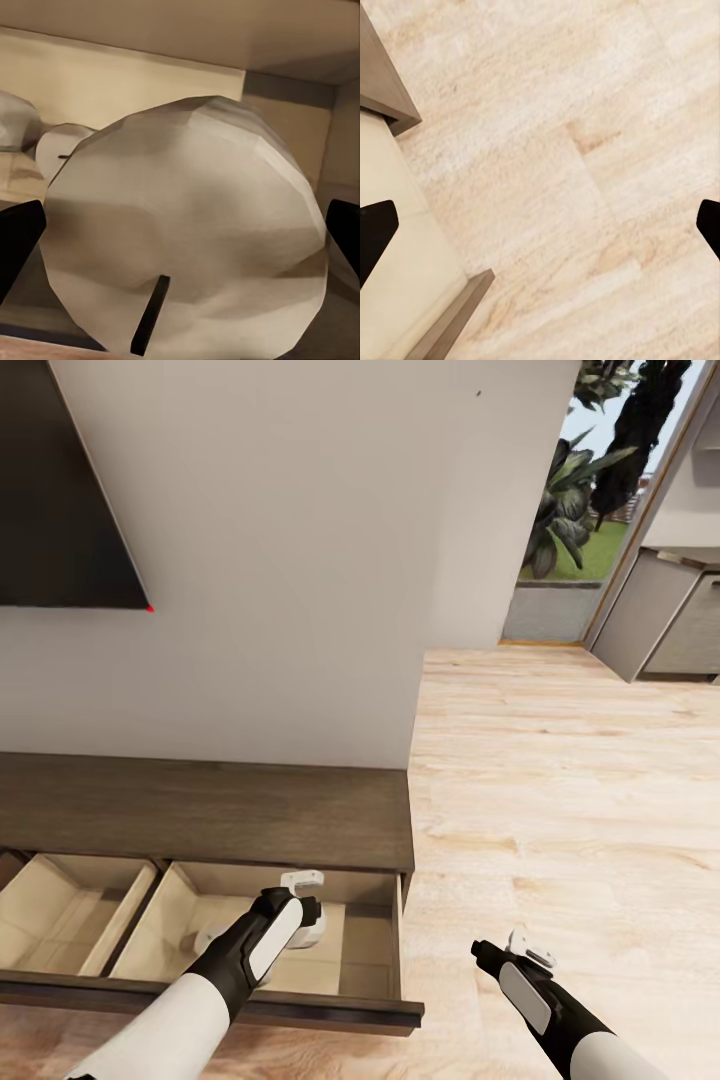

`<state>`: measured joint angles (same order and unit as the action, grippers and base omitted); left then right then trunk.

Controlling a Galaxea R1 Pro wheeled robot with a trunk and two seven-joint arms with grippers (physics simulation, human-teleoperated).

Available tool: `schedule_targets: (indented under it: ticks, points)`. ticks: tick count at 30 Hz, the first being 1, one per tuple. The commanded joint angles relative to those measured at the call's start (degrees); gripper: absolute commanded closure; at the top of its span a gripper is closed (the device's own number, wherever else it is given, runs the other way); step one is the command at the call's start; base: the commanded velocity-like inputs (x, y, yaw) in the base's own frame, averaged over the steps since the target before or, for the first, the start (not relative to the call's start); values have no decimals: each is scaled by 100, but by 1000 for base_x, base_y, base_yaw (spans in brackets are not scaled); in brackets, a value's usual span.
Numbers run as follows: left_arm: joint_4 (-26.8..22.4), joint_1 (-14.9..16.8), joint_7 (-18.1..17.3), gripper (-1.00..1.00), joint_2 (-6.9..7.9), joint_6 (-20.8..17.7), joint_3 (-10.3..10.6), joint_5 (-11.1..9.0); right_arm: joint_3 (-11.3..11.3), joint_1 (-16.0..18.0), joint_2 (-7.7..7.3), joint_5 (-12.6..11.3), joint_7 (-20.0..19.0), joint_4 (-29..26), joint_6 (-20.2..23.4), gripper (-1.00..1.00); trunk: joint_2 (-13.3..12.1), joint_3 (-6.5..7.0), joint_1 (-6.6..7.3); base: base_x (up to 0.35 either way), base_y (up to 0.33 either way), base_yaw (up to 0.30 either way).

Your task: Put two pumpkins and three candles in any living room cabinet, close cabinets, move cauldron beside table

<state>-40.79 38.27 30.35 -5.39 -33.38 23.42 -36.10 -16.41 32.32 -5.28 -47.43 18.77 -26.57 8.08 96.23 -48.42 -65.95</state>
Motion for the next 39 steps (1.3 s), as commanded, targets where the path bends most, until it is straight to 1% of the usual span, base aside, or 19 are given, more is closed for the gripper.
schedule_targets:
  ticks: [1, 11, 13, 15, 16, 18, 20, 39]
  points:
    - [-8, 5, 59, 100, 3, -6, 23, -57, -47, 3, -8, -30, 48, -15, 23, -100, 44, -23, -22, 0, 0, 0]
    - [-8, 5, 59, 100, 3, 2, 36, -54, -47, 3, -8, -30, 39, -15, 11, -100, 445, -203, -242, 0, 0, 0]
    - [-8, 5, 59, 100, 5, 104, 150, -54, -50, 3, -8, -30, 39, -13, 10, -100, 525, -239, -286, 0, 0, 0]
    - [-8, 5, 59, 100, 8, 251, 326, -59, -53, 3, -8, -30, 39, -14, 9, -100, 606, -275, -330, 0, 0, 0]
    - [-8, 5, 59, 100, 7, 325, 447, -61, -54, 3, -8, -30, 39, -15, 9, -100, 646, -292, -352, 0, 0, 0]
    - [-8, 5, 59, 100, 8, 371, 542, -63, -55, 3, -8, -27, 39, -14, 9, -100, 726, -328, -396, 0, 0, 0]
    - [-8, 5, 59, 100, 10, 391, 583, -63, -55, 4, -8, -24, 37, -14, 5, -100, 806, -364, -439, 0, 0, 0]
    - [63, 5, 59, 100, 13, 410, 620, -53, -47, 3, -8, -21, 30, -15, 0, -100, 1568, -705, -857, 0, 0, 0]
